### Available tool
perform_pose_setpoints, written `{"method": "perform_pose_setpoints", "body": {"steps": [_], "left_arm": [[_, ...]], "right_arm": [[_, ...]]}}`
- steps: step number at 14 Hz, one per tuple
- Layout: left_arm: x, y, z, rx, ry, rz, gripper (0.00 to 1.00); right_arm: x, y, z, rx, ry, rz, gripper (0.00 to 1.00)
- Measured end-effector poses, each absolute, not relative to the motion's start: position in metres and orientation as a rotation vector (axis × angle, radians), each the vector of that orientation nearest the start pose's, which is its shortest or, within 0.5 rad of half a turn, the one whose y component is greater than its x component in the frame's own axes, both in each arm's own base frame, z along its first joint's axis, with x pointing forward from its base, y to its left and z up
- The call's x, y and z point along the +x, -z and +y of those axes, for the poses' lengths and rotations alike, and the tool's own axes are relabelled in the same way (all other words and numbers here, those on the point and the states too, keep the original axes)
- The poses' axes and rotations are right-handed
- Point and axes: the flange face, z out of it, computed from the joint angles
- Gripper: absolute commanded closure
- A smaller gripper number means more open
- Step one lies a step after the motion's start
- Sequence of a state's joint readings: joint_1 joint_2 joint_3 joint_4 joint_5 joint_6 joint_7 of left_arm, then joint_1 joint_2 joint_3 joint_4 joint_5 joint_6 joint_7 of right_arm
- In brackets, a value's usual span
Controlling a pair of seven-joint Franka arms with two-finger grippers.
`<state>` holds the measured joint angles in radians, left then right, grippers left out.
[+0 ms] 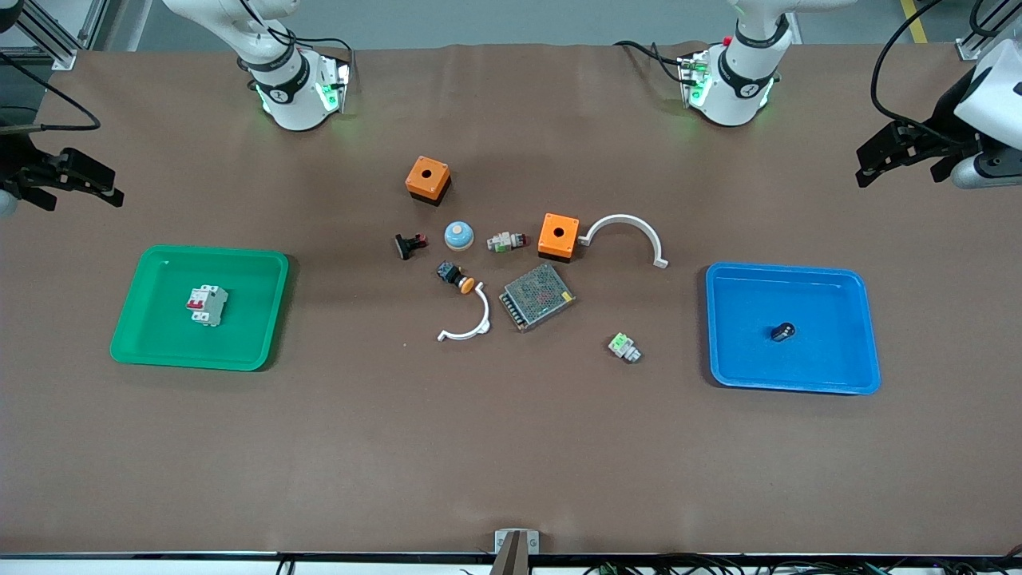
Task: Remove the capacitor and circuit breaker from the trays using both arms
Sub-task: 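Lower the left gripper to the capacitor while the right gripper lowers to the breaker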
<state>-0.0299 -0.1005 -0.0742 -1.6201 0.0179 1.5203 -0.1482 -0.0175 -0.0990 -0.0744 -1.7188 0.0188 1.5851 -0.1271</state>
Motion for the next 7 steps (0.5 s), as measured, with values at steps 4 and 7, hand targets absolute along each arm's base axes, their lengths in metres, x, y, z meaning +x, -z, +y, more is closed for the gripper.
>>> {"method": "perform_pose_setpoints", "body": {"steps": [4,7], "left_arm": [[0.515,-0.651,-0.054,-3.116,0.008,-0.071,0.00],[0.527,-0.629,-0.050,-3.112,-0.066,-0.081,0.00]], "right_arm": [[0.520,-0.608,-0.047,-3.110,-0.057,-0.055,0.00],[0.520,-0.608,-0.047,-3.110,-0.061,-0.055,0.00]]}}
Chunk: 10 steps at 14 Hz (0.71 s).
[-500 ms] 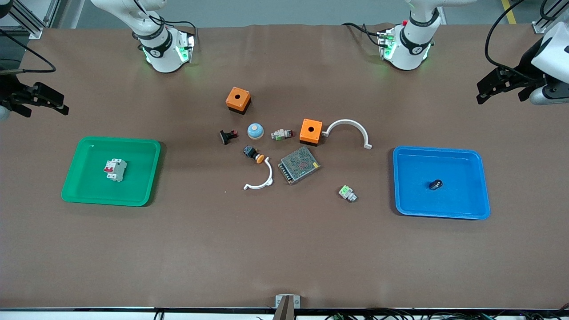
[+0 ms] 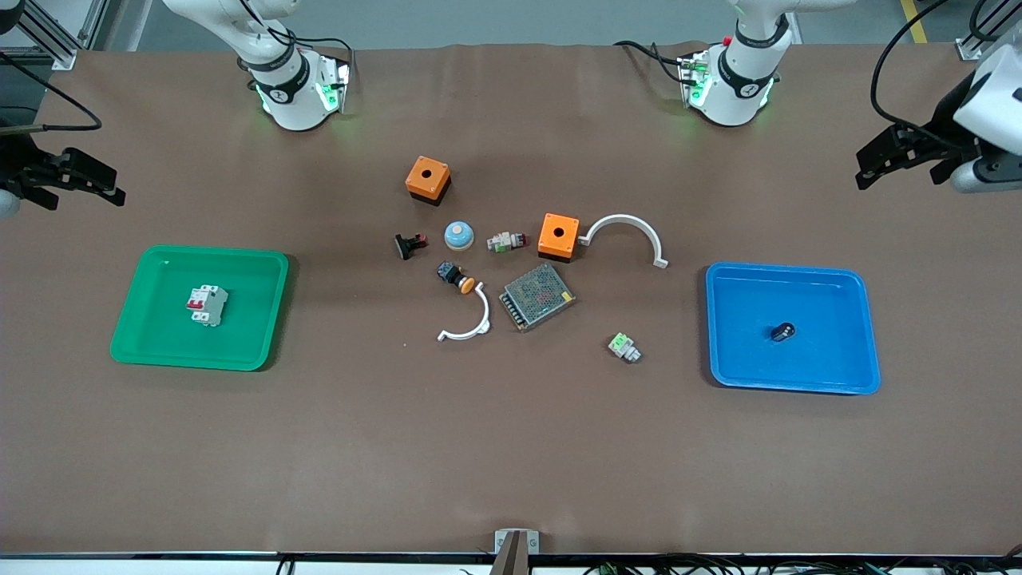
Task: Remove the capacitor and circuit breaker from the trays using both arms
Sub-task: 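Lower the left gripper to the capacitor while the right gripper lowers to the breaker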
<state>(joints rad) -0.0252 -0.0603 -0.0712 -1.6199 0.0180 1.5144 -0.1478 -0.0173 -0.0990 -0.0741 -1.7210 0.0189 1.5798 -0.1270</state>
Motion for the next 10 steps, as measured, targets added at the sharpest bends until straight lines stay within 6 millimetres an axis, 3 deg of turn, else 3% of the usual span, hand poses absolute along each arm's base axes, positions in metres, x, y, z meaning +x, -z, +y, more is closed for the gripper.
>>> {"method": "perform_pose_setpoints", "body": {"steps": [3,5,7,10], "left_arm": [[0.566,-0.566,-0.035,-3.103,-0.164,-0.120,0.00],[0.594,-0.509,-0.011,-3.107,-0.161,-0.178,0.00],[0.608,-0.454,0.004,-3.116,-0.104,-0.209,0.00],[0.610,-0.381,0.011,-3.124,-0.051,-0.225,0.00]], "right_arm": [[0.520,-0.609,-0.048,-3.110,-0.056,-0.054,0.00],[0.521,-0.615,-0.050,-3.112,-0.029,-0.046,0.00],[0.526,-0.617,-0.059,-3.114,-0.016,-0.023,0.00],[0.559,-0.572,-0.070,-3.116,-0.092,0.007,0.00]]}}
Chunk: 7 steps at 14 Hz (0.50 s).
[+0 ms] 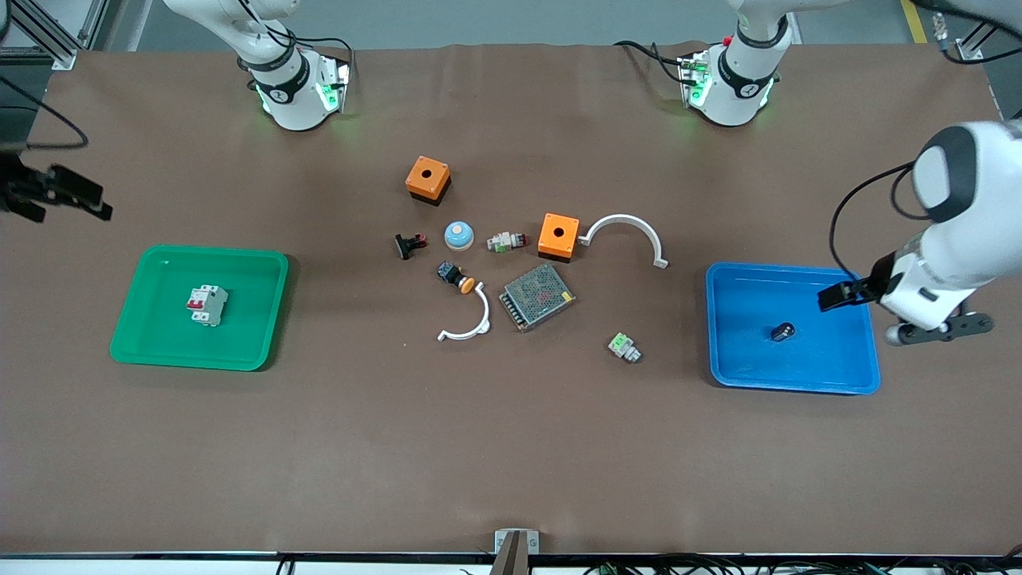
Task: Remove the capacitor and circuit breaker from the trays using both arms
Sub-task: 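Lower the left gripper to the capacitor while the right gripper lowers to the breaker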
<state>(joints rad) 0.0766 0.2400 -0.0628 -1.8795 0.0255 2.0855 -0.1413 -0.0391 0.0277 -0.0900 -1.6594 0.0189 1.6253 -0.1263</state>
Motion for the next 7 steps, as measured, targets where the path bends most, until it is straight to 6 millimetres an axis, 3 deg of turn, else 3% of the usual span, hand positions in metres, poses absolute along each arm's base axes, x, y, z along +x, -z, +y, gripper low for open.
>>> {"method": "perform_pose_setpoints", "body": {"steps": [3,7], "left_arm": [[0.615,-0.325,0.015,-3.129,-0.072,-0.234,0.07],[0.618,-0.277,0.015,-3.131,-0.121,-0.234,0.10]], "right_arm": [[0.600,-0.505,-0.085,-3.122,-0.146,0.042,0.00],[0.617,-0.421,-0.109,-3.118,-0.192,0.101,0.00]]}}
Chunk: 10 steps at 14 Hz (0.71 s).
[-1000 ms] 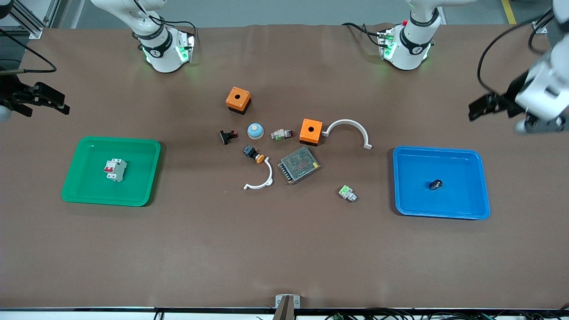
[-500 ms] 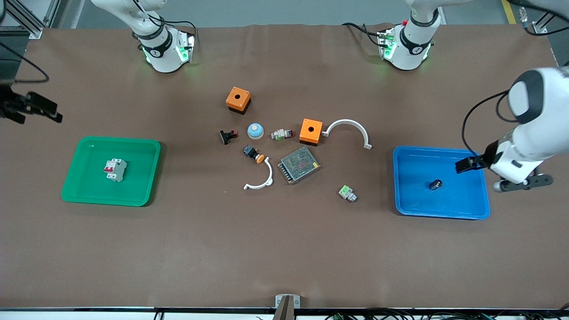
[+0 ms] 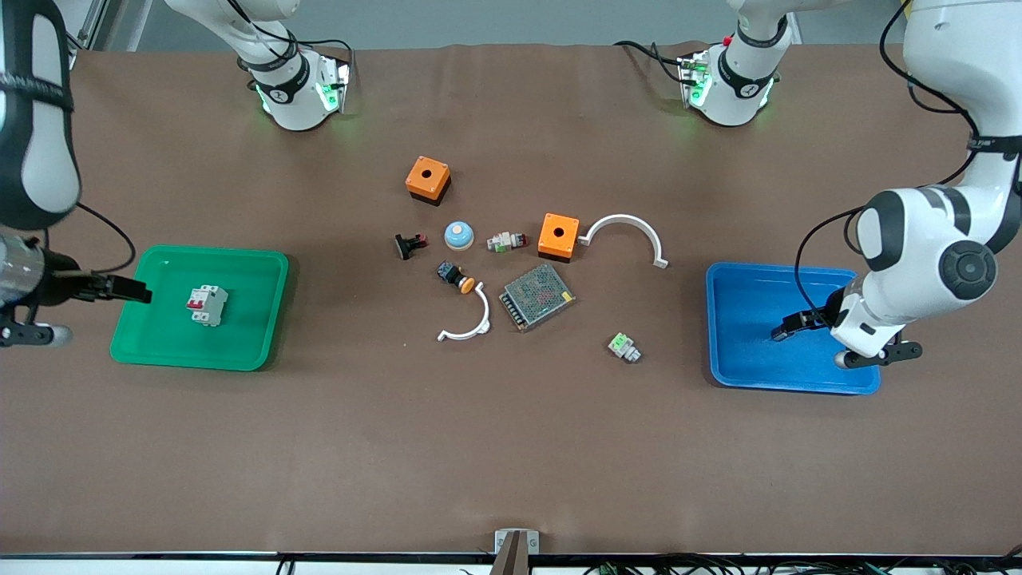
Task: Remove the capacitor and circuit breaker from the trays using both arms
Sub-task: 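Lower the left gripper to the capacitor while the right gripper lowers to the breaker, then close the left gripper on the capacitor while the right gripper grips the breaker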
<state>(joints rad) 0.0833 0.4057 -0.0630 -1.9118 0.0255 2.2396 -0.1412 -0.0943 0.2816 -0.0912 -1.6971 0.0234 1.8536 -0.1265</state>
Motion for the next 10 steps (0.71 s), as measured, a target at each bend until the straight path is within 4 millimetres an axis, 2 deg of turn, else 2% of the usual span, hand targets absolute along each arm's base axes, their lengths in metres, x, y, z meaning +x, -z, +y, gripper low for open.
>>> {"method": "perform_pose_setpoints", "body": {"steps": [2,4,6,8,10], "left_arm": [[0.618,-0.259,0.015,-3.132,-0.141,-0.234,0.12],[0.617,-0.241,0.015,-3.132,-0.170,-0.234,0.12],[0.615,-0.227,0.014,-3.131,-0.195,-0.234,0.16],[0.615,-0.218,0.014,-3.131,-0.205,-0.234,0.21],[0.615,-0.211,0.014,-3.133,-0.198,-0.235,0.28]], "right_arm": [[0.606,-0.374,-0.120,-3.107,-0.169,0.145,0.00],[0.589,-0.327,-0.129,-3.111,-0.122,0.185,0.00],[0.567,-0.285,-0.130,-3.122,-0.058,0.203,0.02],[0.547,-0.253,-0.127,-3.133,0.005,0.210,0.03],[0.533,-0.232,-0.124,-3.137,0.009,0.212,0.07]]}}
